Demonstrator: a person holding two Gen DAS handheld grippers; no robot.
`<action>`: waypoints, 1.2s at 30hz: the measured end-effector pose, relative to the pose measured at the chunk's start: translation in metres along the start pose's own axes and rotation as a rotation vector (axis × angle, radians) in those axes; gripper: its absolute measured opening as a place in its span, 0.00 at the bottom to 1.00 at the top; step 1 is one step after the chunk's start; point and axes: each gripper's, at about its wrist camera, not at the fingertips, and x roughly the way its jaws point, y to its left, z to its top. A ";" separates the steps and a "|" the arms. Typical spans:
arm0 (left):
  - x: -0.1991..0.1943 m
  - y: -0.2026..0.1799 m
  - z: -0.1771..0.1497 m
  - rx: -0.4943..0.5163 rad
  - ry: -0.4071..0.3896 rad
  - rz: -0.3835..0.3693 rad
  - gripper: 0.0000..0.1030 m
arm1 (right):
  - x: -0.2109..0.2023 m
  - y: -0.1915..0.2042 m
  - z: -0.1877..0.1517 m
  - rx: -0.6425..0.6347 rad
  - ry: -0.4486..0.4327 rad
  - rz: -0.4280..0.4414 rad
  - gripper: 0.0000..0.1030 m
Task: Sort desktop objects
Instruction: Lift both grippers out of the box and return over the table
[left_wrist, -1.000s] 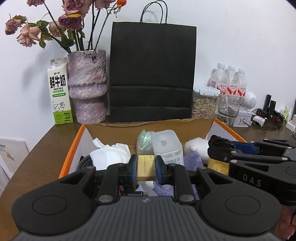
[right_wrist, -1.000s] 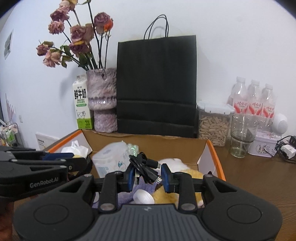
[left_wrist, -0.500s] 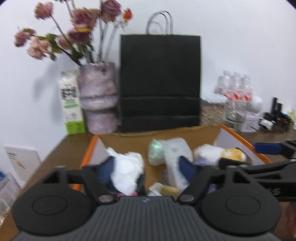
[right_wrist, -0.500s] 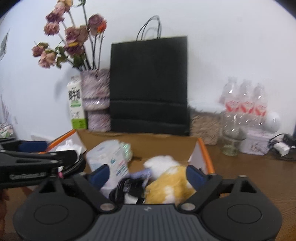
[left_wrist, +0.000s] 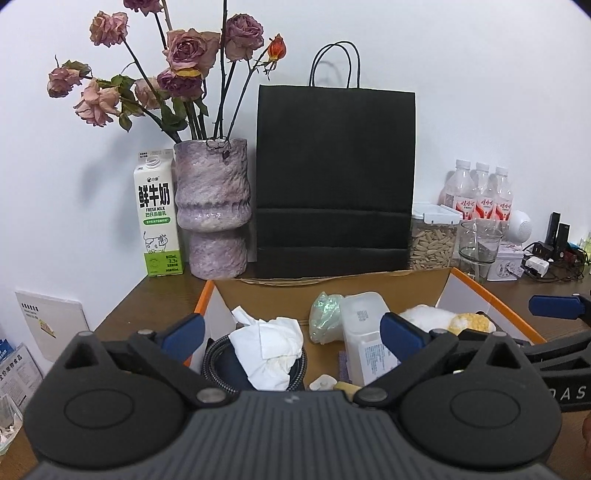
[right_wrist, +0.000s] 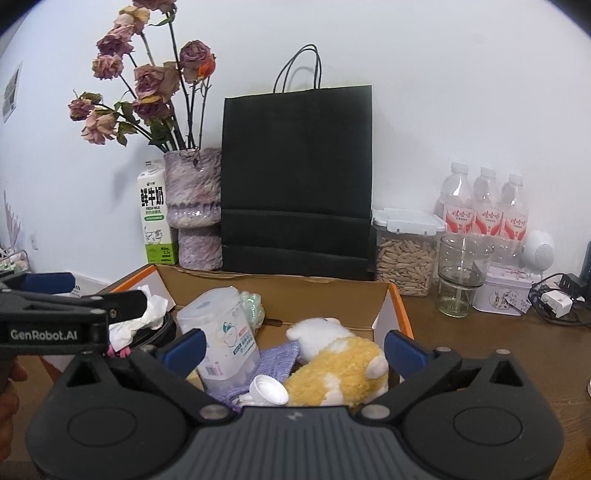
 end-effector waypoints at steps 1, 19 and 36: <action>-0.001 0.000 0.000 0.001 -0.003 -0.001 1.00 | -0.001 0.001 0.000 -0.003 -0.002 0.001 1.00; -0.045 0.012 -0.024 0.033 -0.038 -0.025 1.00 | -0.042 0.007 -0.020 -0.049 -0.006 0.006 1.00; -0.065 0.028 -0.075 0.016 0.128 -0.034 1.00 | -0.069 0.021 -0.076 -0.072 0.133 0.000 0.99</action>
